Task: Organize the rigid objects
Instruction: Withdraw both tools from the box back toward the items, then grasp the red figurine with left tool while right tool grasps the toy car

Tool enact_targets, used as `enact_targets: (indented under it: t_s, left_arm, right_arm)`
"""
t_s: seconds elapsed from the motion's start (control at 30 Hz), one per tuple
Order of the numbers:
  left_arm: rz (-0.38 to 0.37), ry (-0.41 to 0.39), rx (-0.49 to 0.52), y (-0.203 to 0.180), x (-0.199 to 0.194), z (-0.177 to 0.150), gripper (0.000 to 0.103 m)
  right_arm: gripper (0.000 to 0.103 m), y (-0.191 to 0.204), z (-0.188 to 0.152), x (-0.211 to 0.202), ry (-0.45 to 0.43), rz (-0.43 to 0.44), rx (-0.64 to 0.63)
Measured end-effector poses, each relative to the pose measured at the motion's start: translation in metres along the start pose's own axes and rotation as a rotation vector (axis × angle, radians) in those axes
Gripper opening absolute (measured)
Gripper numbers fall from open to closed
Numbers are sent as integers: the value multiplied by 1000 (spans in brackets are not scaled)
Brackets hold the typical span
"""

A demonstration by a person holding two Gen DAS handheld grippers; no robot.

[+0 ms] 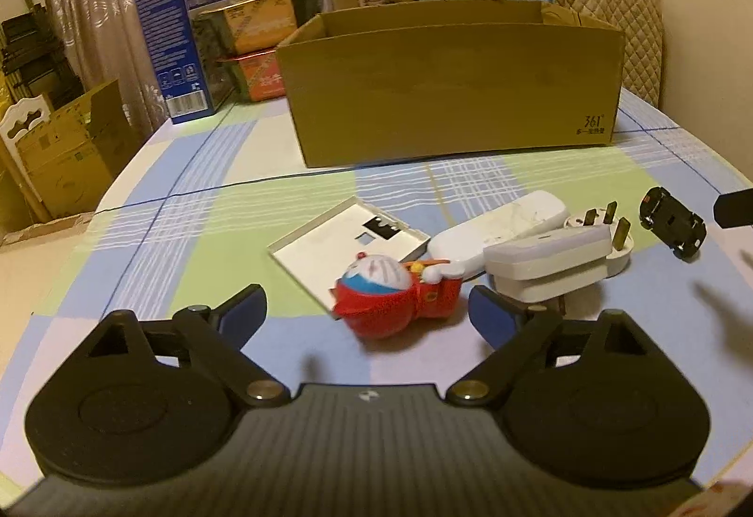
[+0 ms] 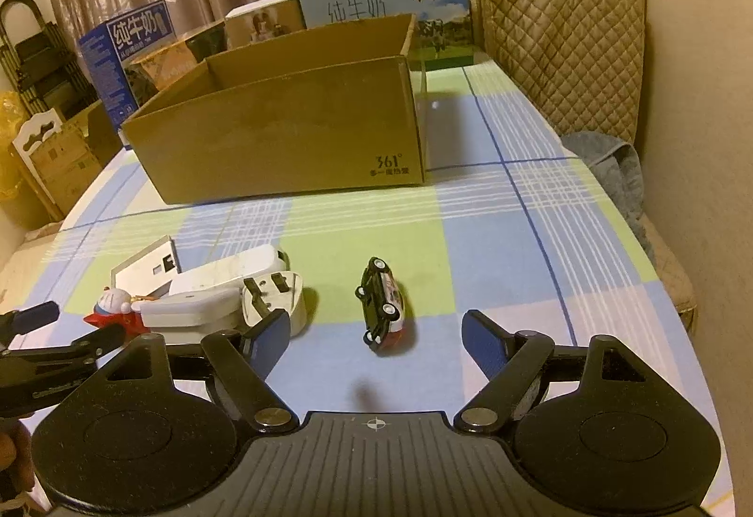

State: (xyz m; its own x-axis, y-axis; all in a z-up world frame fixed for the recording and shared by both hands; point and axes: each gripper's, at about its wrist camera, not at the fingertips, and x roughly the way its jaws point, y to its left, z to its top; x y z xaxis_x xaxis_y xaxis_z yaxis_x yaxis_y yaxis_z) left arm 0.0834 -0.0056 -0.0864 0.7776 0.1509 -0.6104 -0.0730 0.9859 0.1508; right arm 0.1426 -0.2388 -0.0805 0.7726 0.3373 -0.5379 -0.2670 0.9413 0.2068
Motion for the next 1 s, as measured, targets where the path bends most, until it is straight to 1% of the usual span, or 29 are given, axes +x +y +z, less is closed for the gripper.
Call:
enact_targets:
  t_s: [0.3,0.4,0.47,0.6,0.67,0.77,1.0]
  left_arm:
    - [2,19,34,-13,22,0,87]
    - [7,25,35,-14,27,-1,81]
    - [12,27,40,-14,29,-2,76]
    - [16,21,55,-17,31,-2,70]
    - [13,28,56,-18,33,-2,65]
    - [12,29,61,-18,34,-2,64]
    - [1,50,36,-13,32,-1,64]
  right_arm:
    - [78,0,0,6,10,-2,-4]
    - [78,0,1,9,12,-4,-1]
    - [78,0,1,10,13,-2,-1]
    - [78,0,3,14,20,-3,-2]
    - [78,1,4,17,23,-4,1]
    - [78,0,5,18,20,-5,0]
    - [78,4,6,25,31,6,-19]
